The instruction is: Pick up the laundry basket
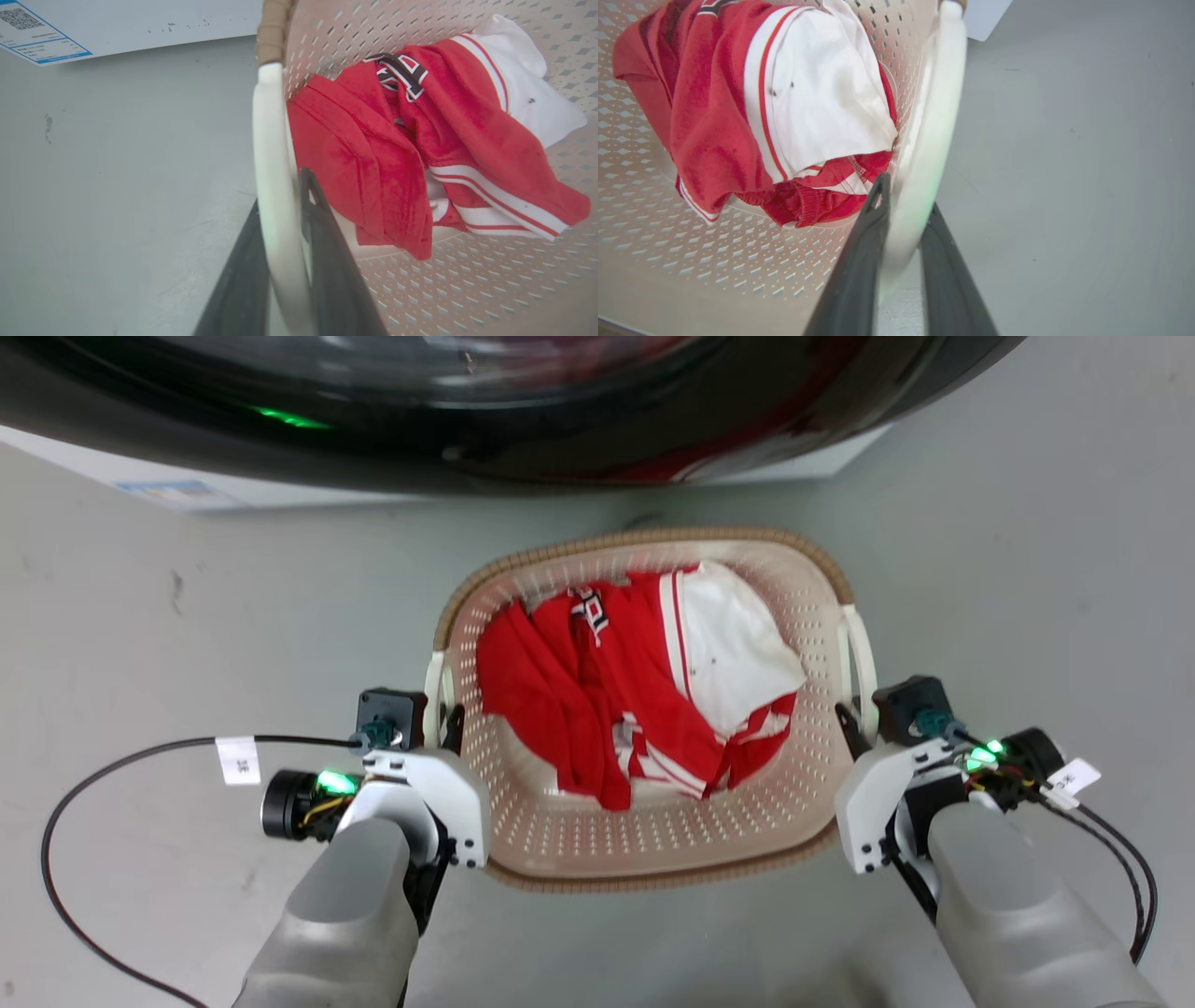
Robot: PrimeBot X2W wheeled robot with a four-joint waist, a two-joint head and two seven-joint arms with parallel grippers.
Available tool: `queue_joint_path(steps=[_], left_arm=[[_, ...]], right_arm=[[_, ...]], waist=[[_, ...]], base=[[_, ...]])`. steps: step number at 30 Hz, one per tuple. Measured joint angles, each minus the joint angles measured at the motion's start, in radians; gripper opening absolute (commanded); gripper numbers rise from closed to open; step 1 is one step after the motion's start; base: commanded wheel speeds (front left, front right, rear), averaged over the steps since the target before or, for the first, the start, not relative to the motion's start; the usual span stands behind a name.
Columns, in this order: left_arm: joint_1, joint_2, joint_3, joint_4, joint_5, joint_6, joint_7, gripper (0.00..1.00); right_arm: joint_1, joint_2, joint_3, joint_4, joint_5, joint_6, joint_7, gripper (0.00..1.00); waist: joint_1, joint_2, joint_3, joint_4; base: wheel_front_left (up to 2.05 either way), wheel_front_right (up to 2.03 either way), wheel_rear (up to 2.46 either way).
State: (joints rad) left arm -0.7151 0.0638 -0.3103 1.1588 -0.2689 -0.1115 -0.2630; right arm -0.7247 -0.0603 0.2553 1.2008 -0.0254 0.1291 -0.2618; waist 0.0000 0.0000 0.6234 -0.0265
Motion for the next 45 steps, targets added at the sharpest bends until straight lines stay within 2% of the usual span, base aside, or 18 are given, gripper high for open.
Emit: queue_joint_path(steps=[7,19,33,45], left_arm=[[0.023,0.000,-0.047,0.076,-0.056,-0.006,0.010,0.00],[0.112,0.003,-0.118,0.115,-0.155,-0.008,0.111,0.00],[0.196,0.010,-0.228,0.119,-0.249,-0.008,0.235,0.00],[0.214,0.018,-0.306,0.105,-0.336,-0.008,0.301,0.00]], right_arm=[[0.025,-0.001,0.125,0.046,0.096,0.000,0.018,0.00],[0.103,-0.005,0.336,0.053,0.274,-0.002,0.140,0.00],[0.170,-0.006,0.478,0.065,0.426,-0.002,0.262,0.00],[0.194,-0.006,0.562,0.079,0.512,-0.004,0.346,0.00]], waist=[[0.0000,0.0000,-0.121,0.017],[-0.0001,0.0000,-0.329,0.032],[-0.0002,0.0000,-0.547,0.020],[-0.0001,0.0001,-0.637,-0.008]], base=[[0.00,0.00,0.00],[0.00,0.00,0.00],[0.00,0.00,0.00],[0.00,0.00,0.00]])
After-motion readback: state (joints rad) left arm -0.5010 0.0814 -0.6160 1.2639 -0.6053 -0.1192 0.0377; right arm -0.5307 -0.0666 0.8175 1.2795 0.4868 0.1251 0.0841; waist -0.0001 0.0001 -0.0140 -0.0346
